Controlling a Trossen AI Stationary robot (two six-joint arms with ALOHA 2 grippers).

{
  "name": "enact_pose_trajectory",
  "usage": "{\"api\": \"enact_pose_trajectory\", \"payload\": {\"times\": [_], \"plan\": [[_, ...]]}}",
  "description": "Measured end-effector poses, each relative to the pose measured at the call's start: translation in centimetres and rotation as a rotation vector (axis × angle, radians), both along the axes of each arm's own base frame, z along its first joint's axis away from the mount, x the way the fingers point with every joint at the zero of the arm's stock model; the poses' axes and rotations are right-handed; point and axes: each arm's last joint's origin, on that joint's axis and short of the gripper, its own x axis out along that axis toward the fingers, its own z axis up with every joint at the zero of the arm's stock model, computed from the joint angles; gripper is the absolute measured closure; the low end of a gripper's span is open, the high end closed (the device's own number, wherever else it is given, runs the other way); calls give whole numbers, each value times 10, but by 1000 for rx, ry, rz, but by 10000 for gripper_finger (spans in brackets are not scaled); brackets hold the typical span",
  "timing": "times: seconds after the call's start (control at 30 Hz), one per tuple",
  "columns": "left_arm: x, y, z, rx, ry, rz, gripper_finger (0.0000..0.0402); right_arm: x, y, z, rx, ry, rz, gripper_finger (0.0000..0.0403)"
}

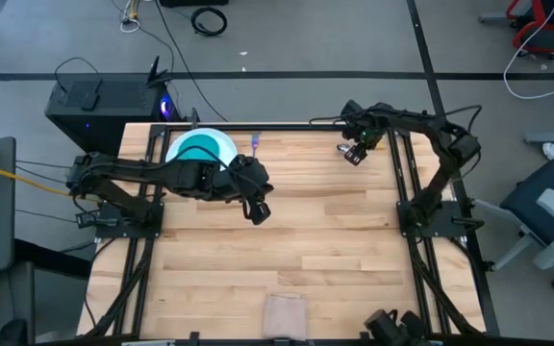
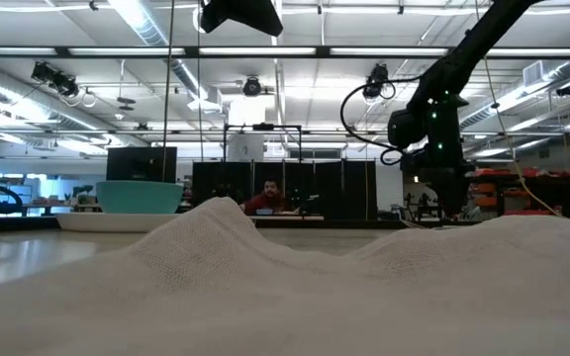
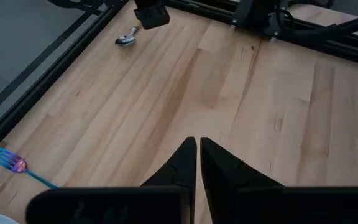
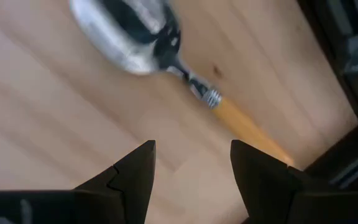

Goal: Set table place
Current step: Put the yellow spoon on the blue bowl

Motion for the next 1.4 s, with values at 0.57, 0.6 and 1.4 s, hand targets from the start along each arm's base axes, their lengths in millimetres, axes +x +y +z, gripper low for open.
{"api": "enact_pose_trajectory", "payload": {"times": [0.57, 0.6, 1.4], "plan": [[0, 0, 0, 1, 4, 0, 373, -1, -24, -15, -16, -74, 92, 188], [0, 0, 0, 2, 4, 0, 374, -1, -25, -15, -18, -75, 113, 188], [-1, 0, -2, 9, 23, -5, 385, -1, -23, -23, 148, -237, 204, 196]]}}
